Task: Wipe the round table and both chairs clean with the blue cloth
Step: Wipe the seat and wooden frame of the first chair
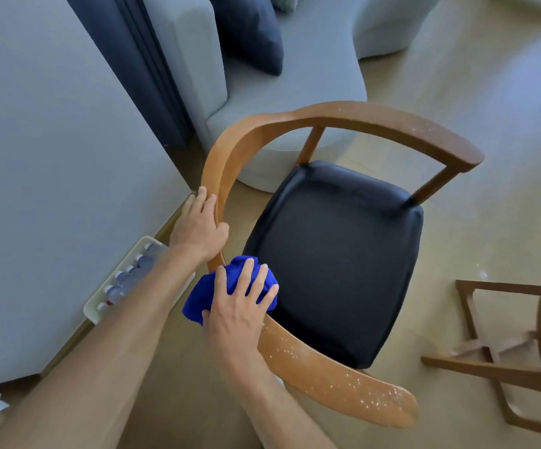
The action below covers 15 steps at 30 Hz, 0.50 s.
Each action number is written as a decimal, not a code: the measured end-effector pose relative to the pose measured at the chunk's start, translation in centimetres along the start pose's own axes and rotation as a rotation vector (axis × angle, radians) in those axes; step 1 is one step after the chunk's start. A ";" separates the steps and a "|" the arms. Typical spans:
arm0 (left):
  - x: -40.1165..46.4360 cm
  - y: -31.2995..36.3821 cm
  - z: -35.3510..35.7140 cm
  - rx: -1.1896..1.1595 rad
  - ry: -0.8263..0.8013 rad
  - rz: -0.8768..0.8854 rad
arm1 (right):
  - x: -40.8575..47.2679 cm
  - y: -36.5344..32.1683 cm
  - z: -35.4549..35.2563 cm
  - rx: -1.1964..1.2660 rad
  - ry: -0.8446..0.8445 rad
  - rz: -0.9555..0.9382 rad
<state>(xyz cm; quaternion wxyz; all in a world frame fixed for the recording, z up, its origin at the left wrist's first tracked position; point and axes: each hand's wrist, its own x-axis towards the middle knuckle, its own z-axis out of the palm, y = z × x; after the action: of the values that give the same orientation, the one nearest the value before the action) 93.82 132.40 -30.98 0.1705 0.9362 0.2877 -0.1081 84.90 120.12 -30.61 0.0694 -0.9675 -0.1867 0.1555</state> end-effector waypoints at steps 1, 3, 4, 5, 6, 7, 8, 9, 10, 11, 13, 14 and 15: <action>-0.1 0.2 0.3 0.021 0.009 0.001 | 0.2 -0.5 0.1 0.027 -0.006 0.051; -0.4 0.8 0.8 0.036 0.020 -0.006 | 0.8 -1.0 0.8 0.176 -0.095 0.081; -0.6 1.0 1.1 0.031 0.022 -0.012 | 0.9 -0.9 0.9 0.237 -0.145 0.072; -0.8 1.2 1.4 0.020 0.022 -0.017 | 0.7 -0.5 0.9 0.240 -0.130 0.044; -1.2 1.3 1.6 0.010 0.019 -0.022 | 0.5 0.0 0.9 0.195 -0.076 0.029; -1.7 1.4 2.0 0.009 0.012 -0.022 | 0.2 0.7 1.1 0.154 -0.041 0.016; -2.2 1.5 2.3 0.015 0.001 -0.024 | -0.2 1.3 1.4 0.136 -0.002 -0.023; -2.9 1.5 2.7 0.019 -0.015 -0.029 | -0.7 2.1 1.7 0.155 -0.009 -0.078; -3.7 1.6 3.1 0.018 -0.035 -0.035 | -1.3 3.1 2.0 0.194 -0.050 -0.119; -4.4 1.7 3.6 0.016 -0.053 -0.040 | -2.0 4.2 2.3 0.220 -0.076 -0.145; -6.0 1.7 4.5 0.031 -0.084 -0.049 | -3.9 7.2 2.6 0.200 -0.036 -0.191; -6.8 1.7 5.0 0.050 -0.097 -0.050 | -5.1 8.9 2.8 0.183 -0.013 -0.220; -7.5 1.6 5.4 0.074 -0.106 -0.046 | -6.4 10.7 2.9 0.174 0.008 -0.252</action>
<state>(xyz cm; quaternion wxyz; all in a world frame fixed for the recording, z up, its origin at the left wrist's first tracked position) 88.14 125.31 -33.27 0.1484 0.9279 0.2956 -0.1721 81.92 108.03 -33.58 0.1726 -0.9274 -0.2924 0.1571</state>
